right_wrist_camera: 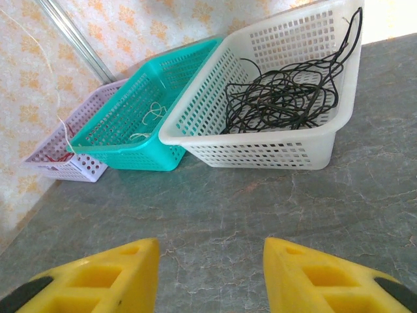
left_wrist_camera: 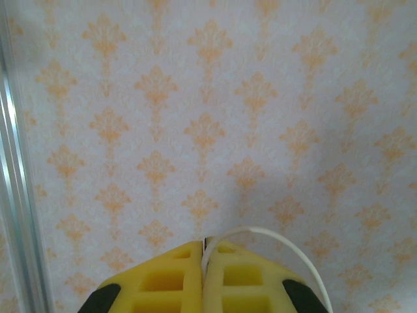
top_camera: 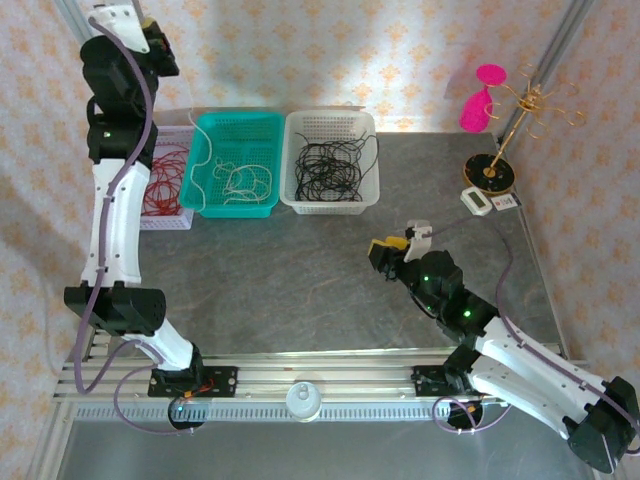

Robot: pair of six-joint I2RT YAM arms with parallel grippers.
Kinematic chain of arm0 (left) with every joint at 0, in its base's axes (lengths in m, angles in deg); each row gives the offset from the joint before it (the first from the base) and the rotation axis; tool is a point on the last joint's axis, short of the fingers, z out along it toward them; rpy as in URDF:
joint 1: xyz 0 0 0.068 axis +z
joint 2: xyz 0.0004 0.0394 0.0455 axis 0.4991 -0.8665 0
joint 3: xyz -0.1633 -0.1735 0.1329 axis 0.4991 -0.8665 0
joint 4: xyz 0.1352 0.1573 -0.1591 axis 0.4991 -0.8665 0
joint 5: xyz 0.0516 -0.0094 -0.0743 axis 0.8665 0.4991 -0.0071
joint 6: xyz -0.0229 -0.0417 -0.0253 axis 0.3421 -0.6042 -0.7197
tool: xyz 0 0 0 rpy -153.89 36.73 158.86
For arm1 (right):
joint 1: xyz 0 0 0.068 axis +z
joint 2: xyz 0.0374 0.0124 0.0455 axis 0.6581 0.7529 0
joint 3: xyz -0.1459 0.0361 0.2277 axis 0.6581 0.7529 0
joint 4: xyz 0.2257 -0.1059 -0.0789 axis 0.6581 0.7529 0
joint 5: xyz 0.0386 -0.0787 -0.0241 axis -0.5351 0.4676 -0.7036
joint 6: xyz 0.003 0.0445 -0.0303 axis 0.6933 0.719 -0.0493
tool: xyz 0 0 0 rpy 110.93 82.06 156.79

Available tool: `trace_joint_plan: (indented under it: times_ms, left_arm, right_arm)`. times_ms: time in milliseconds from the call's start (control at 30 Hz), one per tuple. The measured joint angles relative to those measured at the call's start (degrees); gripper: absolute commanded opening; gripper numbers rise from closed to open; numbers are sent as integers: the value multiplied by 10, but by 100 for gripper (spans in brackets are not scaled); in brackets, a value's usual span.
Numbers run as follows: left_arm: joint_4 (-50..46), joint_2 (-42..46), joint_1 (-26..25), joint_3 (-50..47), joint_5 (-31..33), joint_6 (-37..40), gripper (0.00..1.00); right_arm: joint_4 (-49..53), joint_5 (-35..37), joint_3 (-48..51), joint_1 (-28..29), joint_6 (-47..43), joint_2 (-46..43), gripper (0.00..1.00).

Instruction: Untangle the cables

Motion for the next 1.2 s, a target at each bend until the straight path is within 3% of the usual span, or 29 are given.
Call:
trace_joint_plan:
  times_ms: [367,767,900,1200]
  left_arm:
    - [1,53,0,79,35,31,0]
    - [5,55,0,78,49,47,0]
    - [12,70,0,57,80,59,0]
    - [20,198,0,-26,150,129,0]
  right_arm:
    - [-17,-2,-1,0,-1,56,47]
    - [-34,-9,-35,0,-7,111,47]
    - [-35,-13,-64,0,-14,141,47]
    - [-51,-13,-110,-2,-23,197,46]
